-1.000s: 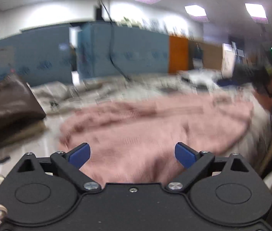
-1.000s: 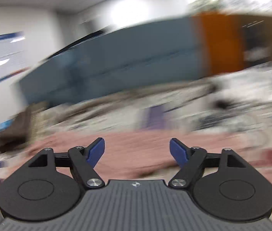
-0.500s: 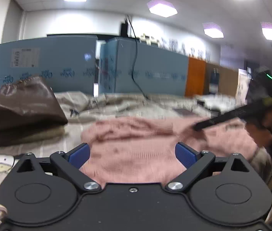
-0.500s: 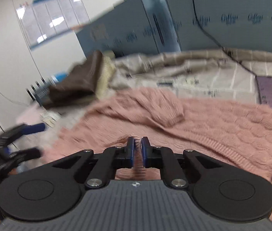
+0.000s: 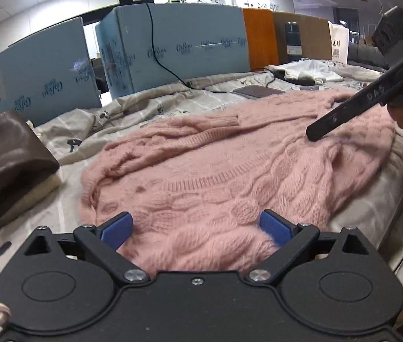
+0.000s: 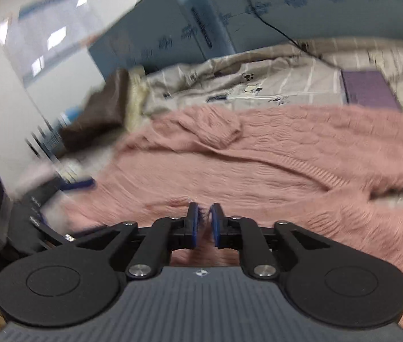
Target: Fold clothes
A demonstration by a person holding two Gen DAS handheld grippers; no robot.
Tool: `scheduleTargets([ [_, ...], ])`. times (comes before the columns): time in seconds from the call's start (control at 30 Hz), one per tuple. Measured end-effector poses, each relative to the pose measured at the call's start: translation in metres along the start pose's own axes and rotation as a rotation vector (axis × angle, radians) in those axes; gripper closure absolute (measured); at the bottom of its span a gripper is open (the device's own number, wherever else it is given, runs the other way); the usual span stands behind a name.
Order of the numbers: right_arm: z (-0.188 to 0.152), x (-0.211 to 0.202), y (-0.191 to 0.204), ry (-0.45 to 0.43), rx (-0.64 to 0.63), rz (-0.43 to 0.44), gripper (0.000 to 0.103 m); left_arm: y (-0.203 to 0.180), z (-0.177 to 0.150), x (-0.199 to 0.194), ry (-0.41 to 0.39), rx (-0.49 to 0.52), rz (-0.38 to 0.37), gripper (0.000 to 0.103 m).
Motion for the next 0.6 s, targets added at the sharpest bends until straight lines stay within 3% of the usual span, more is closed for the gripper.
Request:
scheduleTargets([
  [0.07,0.000,0.001,0.000,0.002,-0.085,-0.064,0.074,0.004,0.007,-0.004,-0.032,-0.013,-0.008,0.006],
  [0.17,0.021,-0.011,-0.013,-0.099,-0.074,-0.066,0.048,0.019,0.031,-0.012,-0.131,-0.088,0.001,0.006],
  [0.3,0.037,-0.019,-0.035,-0.165,0.013,-0.060,0.047,0.017,0.054,-0.010,-0.183,-0.114,-0.040,0.005],
  [0.4,0.029,-0.034,-0.053,-0.204,0.058,-0.075,0.044,-0.002,0.052,-0.011,-0.168,-0.028,-0.146,0.005],
  [0.53,0.008,-0.078,-0.081,-0.290,0.050,-0.201,0.024,-0.015,0.037,-0.015,-0.094,0.042,-0.246,0.005],
  [0.6,-0.006,-0.105,-0.085,-0.331,-0.015,-0.257,0.014,-0.023,0.027,-0.028,-0.075,0.112,-0.252,0.000],
])
Point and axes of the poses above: each gripper's, at about its wrist camera, not at the fingertips, and x roughly the way its jaws point, y to its left, z to its top, the point moved 6 cm from there along x, roughly the way its jaws point, and after that the axes turned 6 degrees about -x, right-handed, at the moved point
